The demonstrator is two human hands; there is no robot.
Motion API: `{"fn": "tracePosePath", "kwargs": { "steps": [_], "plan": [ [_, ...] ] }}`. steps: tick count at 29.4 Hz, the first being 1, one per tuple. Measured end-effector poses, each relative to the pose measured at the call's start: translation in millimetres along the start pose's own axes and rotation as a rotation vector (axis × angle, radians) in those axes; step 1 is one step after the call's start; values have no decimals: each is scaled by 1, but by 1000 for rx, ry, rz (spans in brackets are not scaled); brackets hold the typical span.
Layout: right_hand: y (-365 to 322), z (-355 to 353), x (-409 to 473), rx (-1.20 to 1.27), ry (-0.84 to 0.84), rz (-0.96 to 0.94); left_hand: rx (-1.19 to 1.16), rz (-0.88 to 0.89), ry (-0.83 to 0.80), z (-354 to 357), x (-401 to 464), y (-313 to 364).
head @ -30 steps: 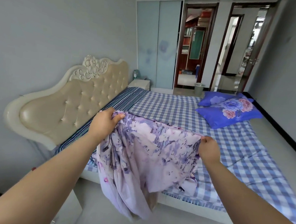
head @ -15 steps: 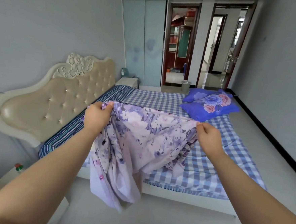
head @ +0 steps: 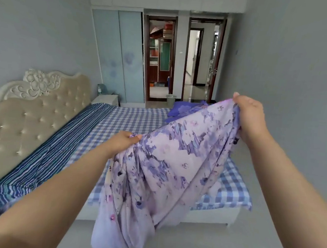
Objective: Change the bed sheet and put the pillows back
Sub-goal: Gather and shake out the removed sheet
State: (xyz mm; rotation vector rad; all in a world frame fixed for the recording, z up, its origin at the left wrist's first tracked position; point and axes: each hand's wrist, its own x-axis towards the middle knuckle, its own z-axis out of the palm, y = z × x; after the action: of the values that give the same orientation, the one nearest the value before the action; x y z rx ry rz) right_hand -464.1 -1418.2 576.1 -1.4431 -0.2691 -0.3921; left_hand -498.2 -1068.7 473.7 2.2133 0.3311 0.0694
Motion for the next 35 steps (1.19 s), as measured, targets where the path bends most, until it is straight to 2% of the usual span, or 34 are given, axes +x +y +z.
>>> {"fn": "tracePosePath", "kwargs": {
  "steps": [2,6,11,14,16,18,20,23,26,30,33,35],
  "plan": [
    [-11,-2,2,-38,-36,-1,16,-20,12,10,9,5],
    [-9,-3,-5,-171,-109,50,-134,-100,118,7,17,8],
    [-4,4,-17,-235,-148,107,-276,-52,473,-21,12,19],
    [-9,15,-20,-538,-146,-11,-345,98,776,-54,-4,38],
    [-16,20,-17,-769,-179,-34,-456,288,971,-84,-18,59],
    [-22,30,-16,-939,-307,3,-504,484,1056,-113,-34,82],
    [-22,46,-20,-985,-450,20,-515,626,1087,-138,-48,98],
    [-10,72,-30,-862,-557,31,-467,735,1145,-163,-69,105],
    [3,89,-41,-638,-527,143,-355,733,1193,-183,-77,89],
    [-20,103,-47,-276,-507,377,-260,566,1231,-198,-68,48],
    [-63,100,-48,-152,-590,443,-236,422,1184,-196,-57,21],
    [-90,98,-48,-52,-583,437,-221,366,1145,-188,-54,14]
  ]
}}
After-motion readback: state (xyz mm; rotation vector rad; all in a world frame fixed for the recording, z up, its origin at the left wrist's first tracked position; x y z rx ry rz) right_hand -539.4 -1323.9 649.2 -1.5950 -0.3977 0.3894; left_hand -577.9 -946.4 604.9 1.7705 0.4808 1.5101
